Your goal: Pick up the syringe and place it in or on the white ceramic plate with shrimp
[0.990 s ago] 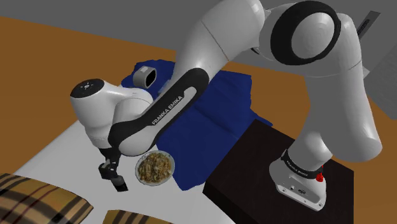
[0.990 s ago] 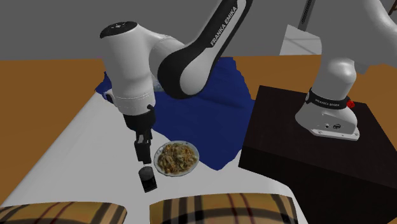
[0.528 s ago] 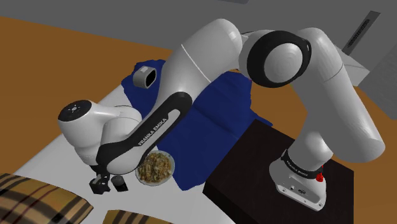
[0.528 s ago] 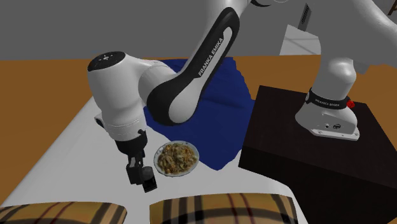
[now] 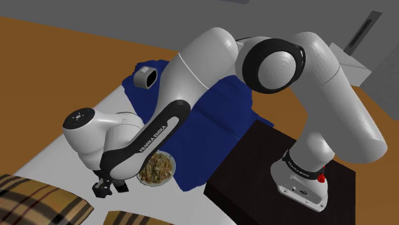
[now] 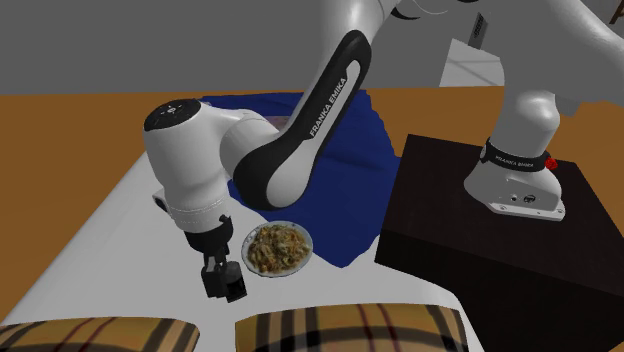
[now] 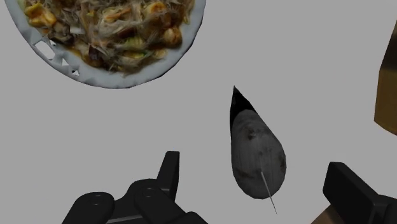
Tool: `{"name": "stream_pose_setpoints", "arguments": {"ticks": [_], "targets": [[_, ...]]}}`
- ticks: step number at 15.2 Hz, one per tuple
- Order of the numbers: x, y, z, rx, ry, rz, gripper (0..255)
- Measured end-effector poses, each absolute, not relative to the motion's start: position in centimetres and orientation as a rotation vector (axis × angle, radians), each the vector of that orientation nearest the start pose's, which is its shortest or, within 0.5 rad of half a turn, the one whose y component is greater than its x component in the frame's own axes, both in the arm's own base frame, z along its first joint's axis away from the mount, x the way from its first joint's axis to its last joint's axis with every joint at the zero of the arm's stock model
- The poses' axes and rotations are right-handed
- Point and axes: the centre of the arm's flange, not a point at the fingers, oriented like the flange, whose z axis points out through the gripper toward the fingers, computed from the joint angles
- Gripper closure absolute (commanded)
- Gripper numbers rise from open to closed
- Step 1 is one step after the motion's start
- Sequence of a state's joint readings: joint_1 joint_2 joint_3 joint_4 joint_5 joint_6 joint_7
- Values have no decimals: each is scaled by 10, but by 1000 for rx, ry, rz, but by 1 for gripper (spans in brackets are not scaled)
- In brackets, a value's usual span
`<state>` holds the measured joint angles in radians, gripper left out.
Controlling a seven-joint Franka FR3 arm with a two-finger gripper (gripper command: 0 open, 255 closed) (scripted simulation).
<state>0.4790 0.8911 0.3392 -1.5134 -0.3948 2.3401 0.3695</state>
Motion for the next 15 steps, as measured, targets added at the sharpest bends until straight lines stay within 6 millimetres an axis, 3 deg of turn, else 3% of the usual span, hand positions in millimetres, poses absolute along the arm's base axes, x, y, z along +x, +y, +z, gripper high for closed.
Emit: {"name": "stream_pose_setpoints", "arguments": {"ticks": [2, 3, 15], "targets": [[513, 485, 152, -3012, -946, -17, 0], [513, 485, 152, -3012, -946, -17, 255], [513, 485, 158, -3011, -946, -17, 255]]}}
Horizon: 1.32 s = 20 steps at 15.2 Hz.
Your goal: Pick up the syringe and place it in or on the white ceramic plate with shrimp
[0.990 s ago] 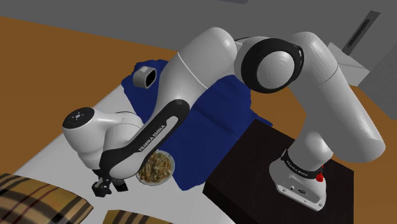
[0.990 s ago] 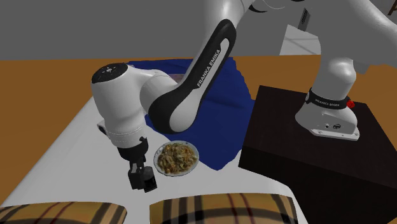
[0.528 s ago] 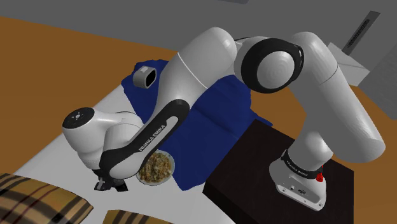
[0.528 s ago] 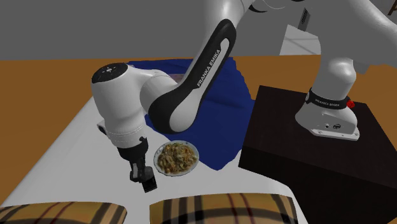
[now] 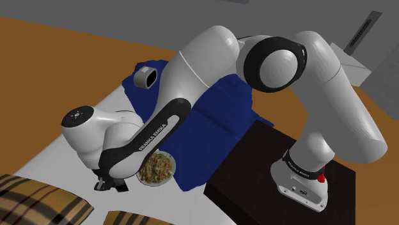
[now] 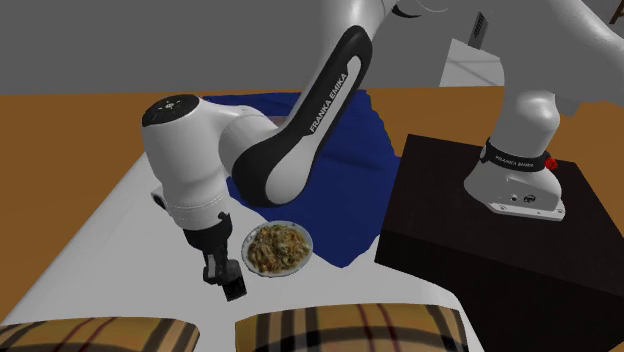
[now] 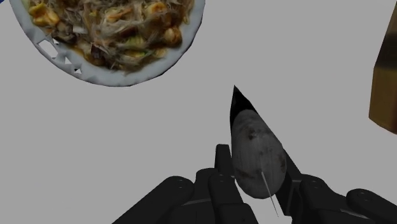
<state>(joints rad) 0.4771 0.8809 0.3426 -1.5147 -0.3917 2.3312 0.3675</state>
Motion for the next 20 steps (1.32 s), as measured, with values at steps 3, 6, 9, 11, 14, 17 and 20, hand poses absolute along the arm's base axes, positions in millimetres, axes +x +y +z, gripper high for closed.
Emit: {"name": "stream_pose_setpoints", "arguments": {"ticks": [3, 6, 9, 11, 14, 17, 20], "targets": [[513, 485, 173, -3011, -946, -18, 255], [513, 485, 189, -3011, -946, -18, 255], [513, 484, 204, -3011, -946, -18, 255], [512, 485, 215, -3011, -946, -18, 255], [512, 485, 231, -3012, -946, -18, 255], [513, 485, 248, -3011, -946, -18, 255], [512, 479, 260, -3011, -946, -18, 255]]}}
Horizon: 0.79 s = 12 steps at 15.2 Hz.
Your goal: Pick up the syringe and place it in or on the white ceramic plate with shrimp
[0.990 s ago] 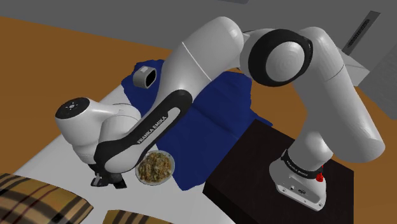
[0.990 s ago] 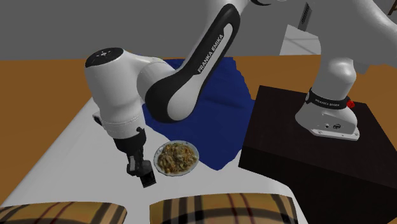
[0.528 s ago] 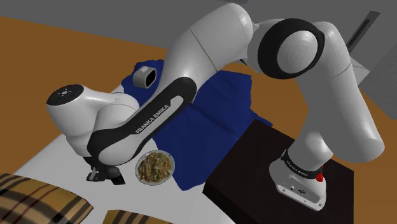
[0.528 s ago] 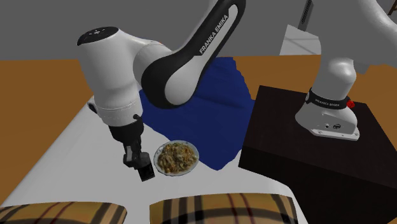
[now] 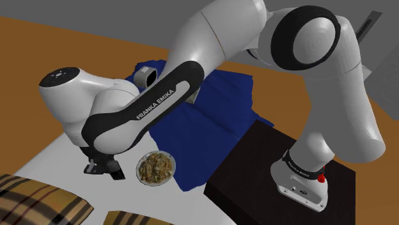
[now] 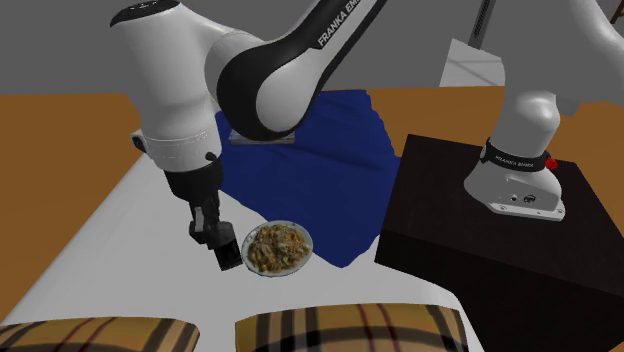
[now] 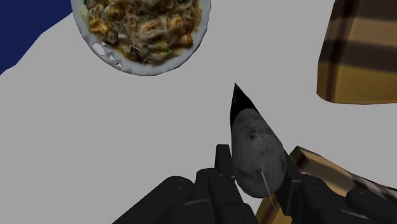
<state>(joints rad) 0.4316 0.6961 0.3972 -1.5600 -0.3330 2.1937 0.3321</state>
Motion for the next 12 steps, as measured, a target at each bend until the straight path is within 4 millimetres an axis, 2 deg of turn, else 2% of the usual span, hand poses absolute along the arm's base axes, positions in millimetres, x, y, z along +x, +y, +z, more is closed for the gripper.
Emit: {"name": "stream_pose_setpoints", "arguments": {"ticks": [12], "targets": [[503, 333, 284, -3012, -945, -17, 255]]}}
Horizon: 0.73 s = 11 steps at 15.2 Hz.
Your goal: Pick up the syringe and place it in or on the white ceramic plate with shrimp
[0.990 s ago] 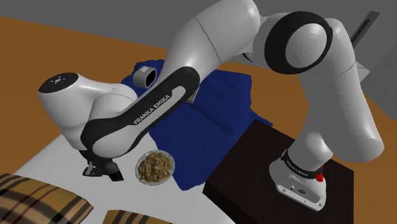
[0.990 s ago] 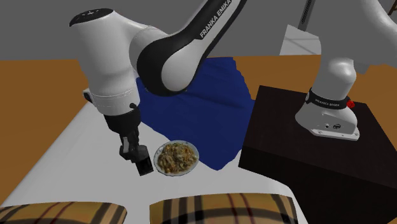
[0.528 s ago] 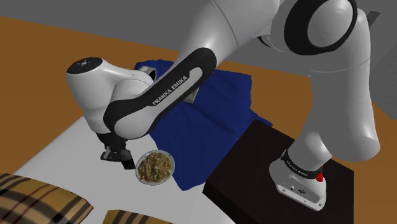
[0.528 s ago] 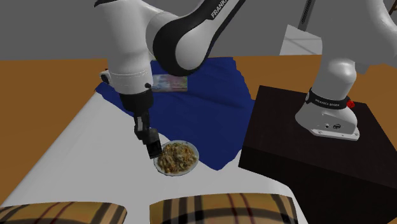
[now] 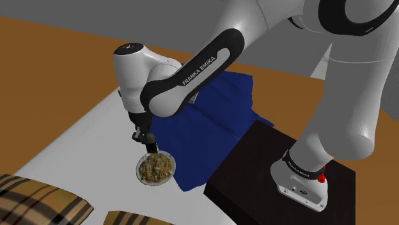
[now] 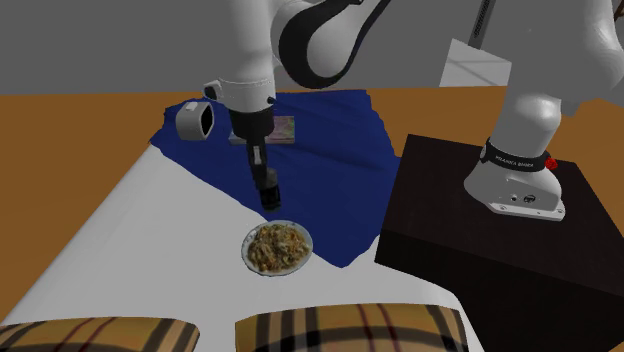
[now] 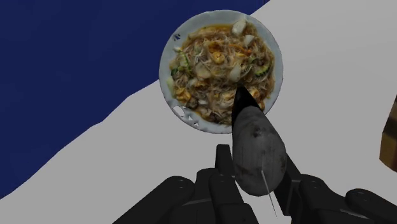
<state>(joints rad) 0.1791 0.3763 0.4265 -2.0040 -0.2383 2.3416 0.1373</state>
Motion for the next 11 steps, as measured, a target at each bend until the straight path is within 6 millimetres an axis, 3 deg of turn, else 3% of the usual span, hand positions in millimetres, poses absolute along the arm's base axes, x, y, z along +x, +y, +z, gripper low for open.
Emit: {"name": "stream_pose_setpoints", "arguments": {"ticks": [3, 11], "targets": [[501, 323, 274, -3012, -945, -17, 255], [501, 323, 231, -3012, -946, -17, 255]]}}
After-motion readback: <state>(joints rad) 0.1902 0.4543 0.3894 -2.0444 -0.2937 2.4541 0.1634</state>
